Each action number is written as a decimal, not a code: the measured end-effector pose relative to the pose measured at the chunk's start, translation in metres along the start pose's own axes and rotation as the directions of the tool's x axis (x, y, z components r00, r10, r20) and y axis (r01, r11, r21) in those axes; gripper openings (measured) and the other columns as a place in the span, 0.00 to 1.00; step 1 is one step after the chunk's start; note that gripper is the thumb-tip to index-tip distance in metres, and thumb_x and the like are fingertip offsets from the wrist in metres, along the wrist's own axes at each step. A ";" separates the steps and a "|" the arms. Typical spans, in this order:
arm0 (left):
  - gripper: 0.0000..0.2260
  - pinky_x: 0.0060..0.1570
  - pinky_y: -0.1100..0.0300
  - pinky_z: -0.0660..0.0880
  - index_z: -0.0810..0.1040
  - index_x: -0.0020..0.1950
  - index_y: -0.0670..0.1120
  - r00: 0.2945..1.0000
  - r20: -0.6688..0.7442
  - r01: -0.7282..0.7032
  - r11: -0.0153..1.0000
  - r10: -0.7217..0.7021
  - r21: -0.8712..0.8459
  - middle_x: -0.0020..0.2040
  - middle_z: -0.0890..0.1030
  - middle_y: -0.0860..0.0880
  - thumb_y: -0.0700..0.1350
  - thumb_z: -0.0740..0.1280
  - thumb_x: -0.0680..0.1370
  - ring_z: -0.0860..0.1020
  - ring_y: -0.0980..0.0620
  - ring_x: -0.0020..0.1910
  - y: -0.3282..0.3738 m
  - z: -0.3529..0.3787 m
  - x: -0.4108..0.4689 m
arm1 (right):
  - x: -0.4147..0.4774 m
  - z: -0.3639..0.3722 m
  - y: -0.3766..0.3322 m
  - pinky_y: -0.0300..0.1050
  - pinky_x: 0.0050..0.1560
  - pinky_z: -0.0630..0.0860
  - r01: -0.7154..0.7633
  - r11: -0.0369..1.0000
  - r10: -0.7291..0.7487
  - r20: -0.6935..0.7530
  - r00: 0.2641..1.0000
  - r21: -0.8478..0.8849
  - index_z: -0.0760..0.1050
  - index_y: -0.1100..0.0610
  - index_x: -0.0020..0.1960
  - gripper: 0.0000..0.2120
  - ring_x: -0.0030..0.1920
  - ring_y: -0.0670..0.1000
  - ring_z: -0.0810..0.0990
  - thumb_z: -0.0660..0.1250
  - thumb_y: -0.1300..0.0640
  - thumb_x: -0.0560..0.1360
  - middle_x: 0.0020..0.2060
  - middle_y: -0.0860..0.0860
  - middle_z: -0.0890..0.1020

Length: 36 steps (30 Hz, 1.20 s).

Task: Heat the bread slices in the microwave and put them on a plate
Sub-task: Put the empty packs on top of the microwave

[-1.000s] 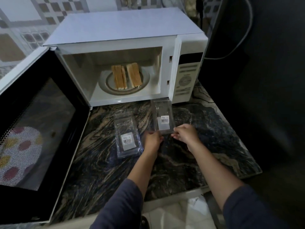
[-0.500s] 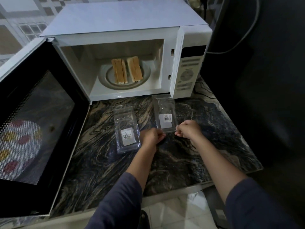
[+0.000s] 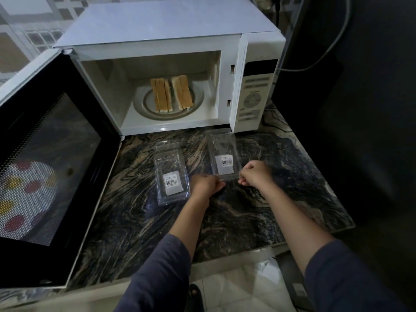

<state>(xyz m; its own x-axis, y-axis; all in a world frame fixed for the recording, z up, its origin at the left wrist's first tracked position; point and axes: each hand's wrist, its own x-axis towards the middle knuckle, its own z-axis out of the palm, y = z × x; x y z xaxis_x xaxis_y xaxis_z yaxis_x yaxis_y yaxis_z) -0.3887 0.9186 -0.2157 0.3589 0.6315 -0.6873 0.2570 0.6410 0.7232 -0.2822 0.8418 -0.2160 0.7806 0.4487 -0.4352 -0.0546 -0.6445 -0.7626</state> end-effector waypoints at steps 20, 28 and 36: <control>0.03 0.34 0.75 0.68 0.75 0.46 0.44 0.473 -0.223 -0.743 0.522 0.853 0.419 0.37 0.77 0.50 0.40 0.63 0.78 0.74 0.56 0.35 0.001 -0.086 -0.064 | -0.031 -0.007 0.009 0.47 0.59 0.71 0.260 0.958 -0.269 -0.061 0.961 -0.122 0.68 0.58 0.68 0.27 0.62 0.56 0.75 0.66 0.45 0.74 0.62 0.57 0.76; 0.38 0.67 0.47 0.66 0.66 0.69 0.40 0.683 -0.249 -0.446 0.662 0.687 0.602 0.66 0.71 0.40 0.64 0.68 0.69 0.67 0.42 0.67 -0.010 -0.123 -0.003 | -0.019 0.017 0.009 0.51 0.73 0.58 0.268 0.963 -0.268 0.036 0.963 -0.015 0.48 0.53 0.77 0.44 0.75 0.56 0.57 0.70 0.43 0.71 0.76 0.54 0.56; 0.37 0.73 0.48 0.55 0.68 0.68 0.49 0.770 -0.080 -0.463 0.640 0.633 0.613 0.68 0.72 0.46 0.67 0.69 0.65 0.66 0.45 0.70 -0.024 -0.117 0.020 | -0.020 0.044 0.010 0.49 0.70 0.65 0.388 0.921 -0.384 -0.071 0.921 0.041 0.60 0.55 0.74 0.35 0.70 0.54 0.67 0.70 0.49 0.72 0.71 0.55 0.68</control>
<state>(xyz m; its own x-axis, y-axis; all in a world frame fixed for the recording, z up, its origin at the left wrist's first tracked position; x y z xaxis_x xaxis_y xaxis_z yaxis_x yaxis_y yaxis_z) -0.4922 0.9669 -0.2547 0.3671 0.9270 -0.0768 0.5488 -0.1491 0.8225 -0.3261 0.8537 -0.2365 0.7838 0.6166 -0.0735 0.2265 -0.3941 -0.8907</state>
